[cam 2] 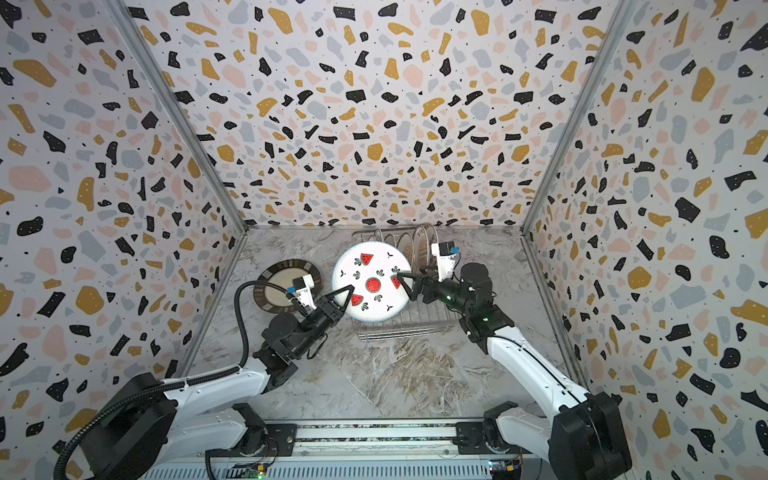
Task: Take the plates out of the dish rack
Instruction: 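Carry the watermelon plate over the dark-rimmed plate and lower it with the right gripper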
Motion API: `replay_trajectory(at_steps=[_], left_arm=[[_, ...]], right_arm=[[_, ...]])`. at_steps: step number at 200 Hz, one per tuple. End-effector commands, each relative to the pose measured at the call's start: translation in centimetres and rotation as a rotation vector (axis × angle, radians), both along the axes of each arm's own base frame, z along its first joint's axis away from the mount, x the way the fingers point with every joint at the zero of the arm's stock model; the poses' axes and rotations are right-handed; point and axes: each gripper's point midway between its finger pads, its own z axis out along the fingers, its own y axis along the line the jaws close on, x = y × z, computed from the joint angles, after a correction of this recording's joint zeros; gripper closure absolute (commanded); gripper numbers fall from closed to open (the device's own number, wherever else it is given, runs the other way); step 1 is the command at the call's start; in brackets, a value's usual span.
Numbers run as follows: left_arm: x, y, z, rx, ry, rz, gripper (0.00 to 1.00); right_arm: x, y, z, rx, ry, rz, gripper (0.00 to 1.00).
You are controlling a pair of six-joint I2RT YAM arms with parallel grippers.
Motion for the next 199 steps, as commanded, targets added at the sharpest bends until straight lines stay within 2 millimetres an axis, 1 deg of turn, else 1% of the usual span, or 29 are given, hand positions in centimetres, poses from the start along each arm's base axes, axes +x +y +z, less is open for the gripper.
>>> replay_trajectory(at_steps=[1,11,30,50,83,116,147,160,184,193,199], left_arm=[[-0.7,1.5,5.7,-0.155,-0.159,0.002,1.0],[-0.5,2.0,5.6,-0.161,-0.155,0.012,1.0],[-0.2,3.0,5.5,-0.165,-0.152,0.022,1.0],[0.2,4.7,5.6,-0.185,-0.157,0.053,1.0],[0.8,8.0,5.7,-0.204,-0.164,0.122,1.0],[1.6,12.0,4.8,-0.183,-0.147,0.237,1.0],[2.1,14.5,4.4,-0.192,-0.142,0.289,1.0],[2.5,15.7,3.6,-0.192,-0.121,0.331,1.0],[2.7,18.4,2.1,-0.197,-0.098,0.454,1.0],[2.8,19.1,1.4,-0.184,-0.077,0.496,1.0],[2.8,19.3,1.3,-0.173,-0.076,0.514,1.0]], right_arm=[[-0.5,0.4,1.7,-0.033,-0.091,-0.028,0.01],[-0.8,0.9,1.9,-0.044,-0.115,-0.028,0.01],[-2.2,2.4,2.5,-0.038,-0.153,0.058,0.01],[-2.9,3.4,3.0,-0.016,-0.189,0.086,0.01],[-2.3,5.4,2.6,-0.045,-0.183,0.072,0.01],[-2.5,9.4,1.6,-0.111,-0.193,0.154,0.01],[-2.4,11.8,1.6,-0.136,-0.208,0.153,0.01],[-2.5,12.9,1.6,-0.13,-0.212,0.151,0.01],[-3.6,15.3,1.8,-0.173,-0.281,0.189,0.01],[-3.9,16.3,1.7,-0.19,-0.297,0.196,0.01],[-4.1,17.0,1.5,-0.199,-0.296,0.213,0.01]])
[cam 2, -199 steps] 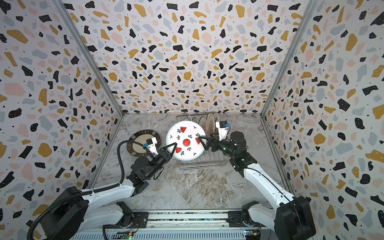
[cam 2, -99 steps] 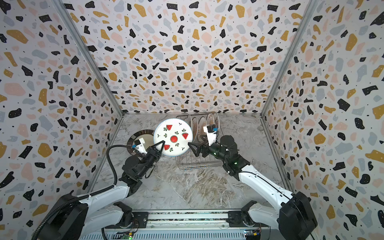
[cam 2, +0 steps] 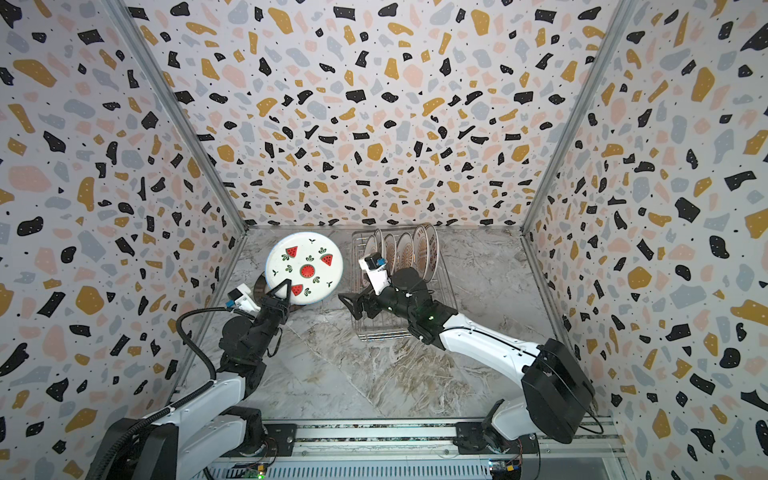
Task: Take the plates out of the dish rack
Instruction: 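Carry the watermelon plate over the dark-rimmed plate and lower it with the right gripper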
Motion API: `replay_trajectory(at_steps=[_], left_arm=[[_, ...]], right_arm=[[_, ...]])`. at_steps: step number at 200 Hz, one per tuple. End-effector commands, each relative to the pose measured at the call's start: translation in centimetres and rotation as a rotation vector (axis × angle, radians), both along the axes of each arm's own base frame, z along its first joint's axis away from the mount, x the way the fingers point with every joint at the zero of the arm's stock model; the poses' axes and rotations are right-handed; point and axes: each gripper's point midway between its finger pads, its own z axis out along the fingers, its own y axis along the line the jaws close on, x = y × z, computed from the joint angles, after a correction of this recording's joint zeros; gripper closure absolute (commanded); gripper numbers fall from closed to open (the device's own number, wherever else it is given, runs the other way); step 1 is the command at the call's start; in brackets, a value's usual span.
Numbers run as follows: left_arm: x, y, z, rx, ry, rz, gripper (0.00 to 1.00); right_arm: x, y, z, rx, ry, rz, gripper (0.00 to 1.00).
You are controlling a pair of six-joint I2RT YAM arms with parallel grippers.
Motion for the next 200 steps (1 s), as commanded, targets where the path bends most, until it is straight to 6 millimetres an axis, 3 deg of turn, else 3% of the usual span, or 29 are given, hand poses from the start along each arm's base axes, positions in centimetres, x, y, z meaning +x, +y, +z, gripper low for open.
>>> replay_trajectory(at_steps=[1,27,70,89,157,200], left_arm=[[-0.8,1.8,4.5,-0.025,-0.17,0.088,1.0],[-0.5,2.7,3.9,-0.005,-0.147,0.125,1.0],[0.1,5.6,2.0,-0.002,-0.098,0.217,1.0],[0.1,5.8,1.7,0.015,-0.088,0.228,1.0],[1.2,7.4,-1.0,0.044,0.0,0.301,1.0],[1.8,9.5,-2.6,0.039,0.037,0.379,1.0]], right_arm=[[-0.3,2.1,2.6,-0.001,-0.105,0.014,0.01],[-0.8,5.0,1.2,-0.037,-0.031,0.091,0.01],[2.0,8.3,-1.6,-0.11,0.011,0.028,0.01],[2.5,9.6,-2.3,-0.13,0.013,0.025,0.0],[3.7,12.0,-3.8,-0.162,0.013,0.026,0.01],[4.5,13.1,-4.5,-0.152,0.038,0.009,0.02]])
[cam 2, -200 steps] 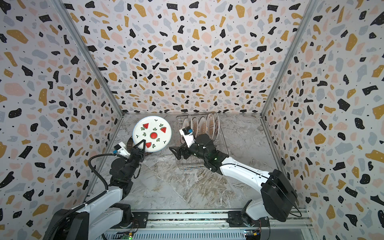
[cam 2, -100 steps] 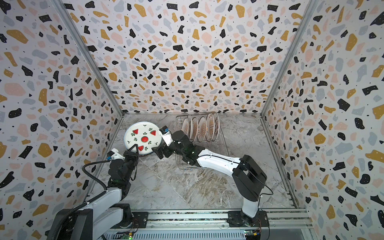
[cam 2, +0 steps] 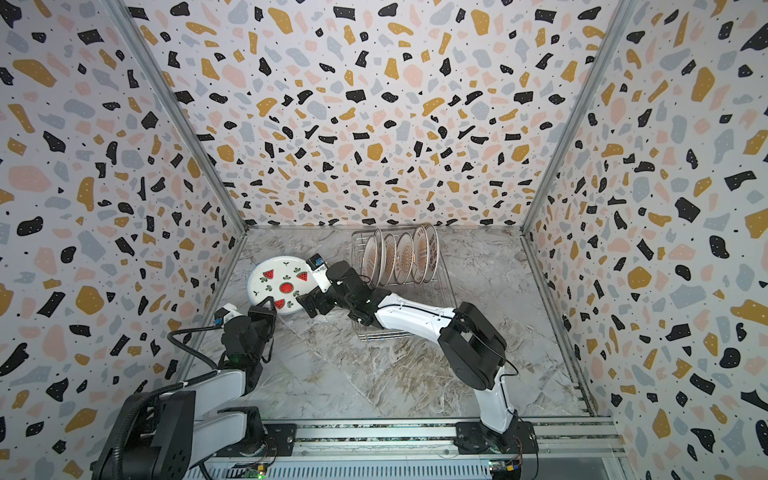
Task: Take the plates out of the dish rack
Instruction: 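Carry the watermelon plate over the dark-rimmed plate and lower it with the right gripper, then press the watermelon plate flat onto the dark-rimmed plate with the right gripper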
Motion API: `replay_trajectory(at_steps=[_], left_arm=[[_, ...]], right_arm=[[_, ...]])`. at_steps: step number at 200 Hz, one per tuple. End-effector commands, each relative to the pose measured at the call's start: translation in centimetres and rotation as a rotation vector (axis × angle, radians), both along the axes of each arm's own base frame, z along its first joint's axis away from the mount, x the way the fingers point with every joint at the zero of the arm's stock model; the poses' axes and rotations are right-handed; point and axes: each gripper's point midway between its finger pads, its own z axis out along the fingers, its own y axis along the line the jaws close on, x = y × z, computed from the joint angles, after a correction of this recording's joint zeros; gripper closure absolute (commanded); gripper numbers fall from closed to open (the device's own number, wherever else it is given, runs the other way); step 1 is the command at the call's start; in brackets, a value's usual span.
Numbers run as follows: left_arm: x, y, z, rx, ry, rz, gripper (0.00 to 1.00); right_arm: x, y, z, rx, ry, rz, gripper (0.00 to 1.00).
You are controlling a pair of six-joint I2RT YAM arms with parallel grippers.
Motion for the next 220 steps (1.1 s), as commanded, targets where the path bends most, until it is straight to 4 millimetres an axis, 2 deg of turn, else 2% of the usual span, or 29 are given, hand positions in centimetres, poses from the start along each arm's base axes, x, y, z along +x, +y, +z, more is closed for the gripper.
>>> replay_trajectory(at_steps=[1,43,69,90,147,184,220], left_arm=[[1.0,1.4,6.4,0.018,-0.246,0.062,1.0],[1.8,2.1,5.4,0.059,-0.189,0.093,1.0],[1.8,1.9,5.2,0.052,-0.181,0.082,1.0],[2.0,2.7,4.6,0.067,-0.137,0.124,1.0],[3.3,2.6,3.9,0.065,-0.106,0.109,1.0],[4.0,2.8,2.7,0.072,-0.051,0.116,1.0],[4.6,2.7,2.0,0.08,-0.024,0.111,1.0]], right_arm=[[0.6,0.9,1.6,0.032,-0.012,-0.017,0.02],[1.2,2.6,0.0,0.0,0.0,0.008,0.02],[2.1,3.4,-1.4,-0.041,0.009,-0.006,0.03],[2.5,3.8,-2.2,-0.062,0.017,-0.015,0.03],[2.9,4.3,-2.3,-0.068,0.01,-0.01,0.03],[2.7,4.8,-2.9,-0.064,0.008,0.022,0.03],[3.0,4.7,-2.8,-0.056,-0.005,0.001,0.03]])
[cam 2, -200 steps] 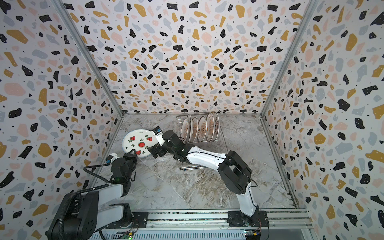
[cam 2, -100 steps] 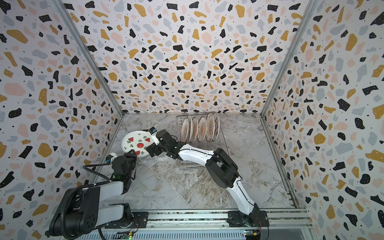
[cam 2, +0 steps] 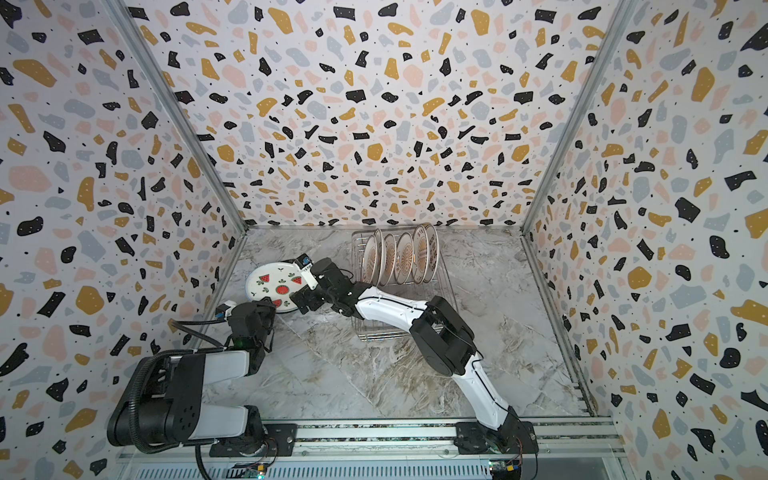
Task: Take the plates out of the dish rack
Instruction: 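Press the watermelon plate flat onto the dark-rimmed plate with the right gripper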
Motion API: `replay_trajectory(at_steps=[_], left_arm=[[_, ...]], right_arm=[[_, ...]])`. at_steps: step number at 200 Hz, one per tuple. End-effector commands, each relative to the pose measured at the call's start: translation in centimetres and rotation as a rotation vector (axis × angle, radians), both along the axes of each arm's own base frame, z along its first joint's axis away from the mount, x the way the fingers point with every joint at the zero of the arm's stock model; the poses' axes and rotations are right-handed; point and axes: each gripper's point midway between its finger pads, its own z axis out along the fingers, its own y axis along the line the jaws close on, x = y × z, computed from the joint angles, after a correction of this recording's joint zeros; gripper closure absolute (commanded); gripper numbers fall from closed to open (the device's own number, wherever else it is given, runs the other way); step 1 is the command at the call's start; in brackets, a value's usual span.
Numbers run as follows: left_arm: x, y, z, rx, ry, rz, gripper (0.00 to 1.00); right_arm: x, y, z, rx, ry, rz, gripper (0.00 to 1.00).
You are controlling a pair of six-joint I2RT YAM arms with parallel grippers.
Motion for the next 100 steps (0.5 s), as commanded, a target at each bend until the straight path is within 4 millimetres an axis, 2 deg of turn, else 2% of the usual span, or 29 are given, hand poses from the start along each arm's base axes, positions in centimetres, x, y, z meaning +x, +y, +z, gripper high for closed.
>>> replay_trajectory(at_steps=[1,33,63,71,100], left_arm=[[2.2,0.5,5.5,0.023,-0.193,0.014,1.0],[2.5,0.8,4.5,0.042,-0.148,0.02,1.0],[2.3,1.1,3.7,0.055,-0.121,0.038,1.0],[2.4,1.1,3.6,0.057,-0.117,0.035,0.96],[3.1,0.5,3.2,0.073,-0.094,-0.007,0.91]], right_arm=[[0.4,0.6,1.9,0.037,-0.04,-0.004,0.03],[0.1,1.1,1.2,0.046,-0.03,0.02,0.03],[0.9,1.0,0.6,0.02,-0.032,-0.016,0.03],[1.0,0.9,0.6,0.017,-0.035,-0.02,0.03],[1.1,0.7,0.3,0.006,-0.033,-0.031,0.03]])
